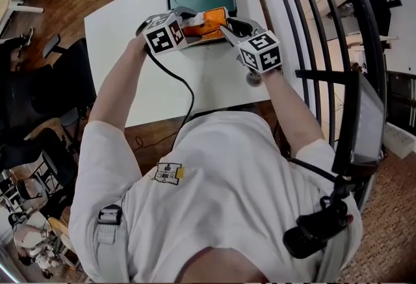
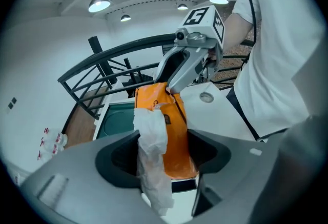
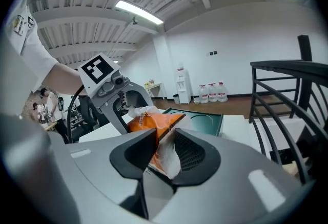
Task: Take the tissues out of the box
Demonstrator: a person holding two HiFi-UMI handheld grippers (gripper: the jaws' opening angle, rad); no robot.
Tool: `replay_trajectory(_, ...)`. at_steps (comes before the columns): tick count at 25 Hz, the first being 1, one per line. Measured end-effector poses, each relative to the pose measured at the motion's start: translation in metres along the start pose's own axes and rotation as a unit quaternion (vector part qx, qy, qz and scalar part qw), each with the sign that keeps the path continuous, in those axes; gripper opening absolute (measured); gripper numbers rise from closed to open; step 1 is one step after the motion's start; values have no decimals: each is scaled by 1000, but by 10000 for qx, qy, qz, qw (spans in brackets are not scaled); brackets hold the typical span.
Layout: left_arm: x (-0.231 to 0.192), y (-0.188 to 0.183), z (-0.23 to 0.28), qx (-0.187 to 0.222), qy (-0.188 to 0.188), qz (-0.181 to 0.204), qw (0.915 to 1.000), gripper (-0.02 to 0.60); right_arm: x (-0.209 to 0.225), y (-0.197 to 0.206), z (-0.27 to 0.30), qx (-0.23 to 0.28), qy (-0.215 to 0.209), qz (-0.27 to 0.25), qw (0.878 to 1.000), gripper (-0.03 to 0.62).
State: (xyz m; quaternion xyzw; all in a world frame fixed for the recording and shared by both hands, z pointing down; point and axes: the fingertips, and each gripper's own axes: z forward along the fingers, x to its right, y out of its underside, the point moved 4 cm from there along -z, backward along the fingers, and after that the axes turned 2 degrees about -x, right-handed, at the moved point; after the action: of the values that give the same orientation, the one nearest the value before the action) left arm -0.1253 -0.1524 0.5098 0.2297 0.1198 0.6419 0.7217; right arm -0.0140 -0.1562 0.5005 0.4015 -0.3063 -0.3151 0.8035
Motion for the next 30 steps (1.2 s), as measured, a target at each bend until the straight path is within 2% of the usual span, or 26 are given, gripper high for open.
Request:
replay_trajectory(4,20,-13,-32,97,-180,274,9994,282,-28,-13,-27,294,39,-72,9995,110)
replay_trajectory(8,54,-15,-43,106,-213,386,9990,282,-56,-1,-48,396,31,-93,9992,110)
replay_trajectory(11,87,-6,-34,76,-126,315,9994,284,-74,26,-54,318,-9,-6,9995,110)
replay_trajectory(17,140,26,17,-139,260,-117,9995,282,-88,100,-40,-183,-114,179,9996,110)
replay_trajectory(20,152,27,30,-117,283,-159,9994,278,-86,125,-39,-410,-88,298,9987,110)
replay_trajectory(24,152,25,35,-36,294,-126,9995,281,-82,137,-37,-516,-68,427,9977,115)
replay_trajectory(27,150,27,36,3,272,-125,9996,315,-79,138,-36,-549,-122,443,9974,131)
replay_trajectory(30,147,30,28,81,159,-73,9998,388,-78,134,-42,-493,-131,425,9978,139)
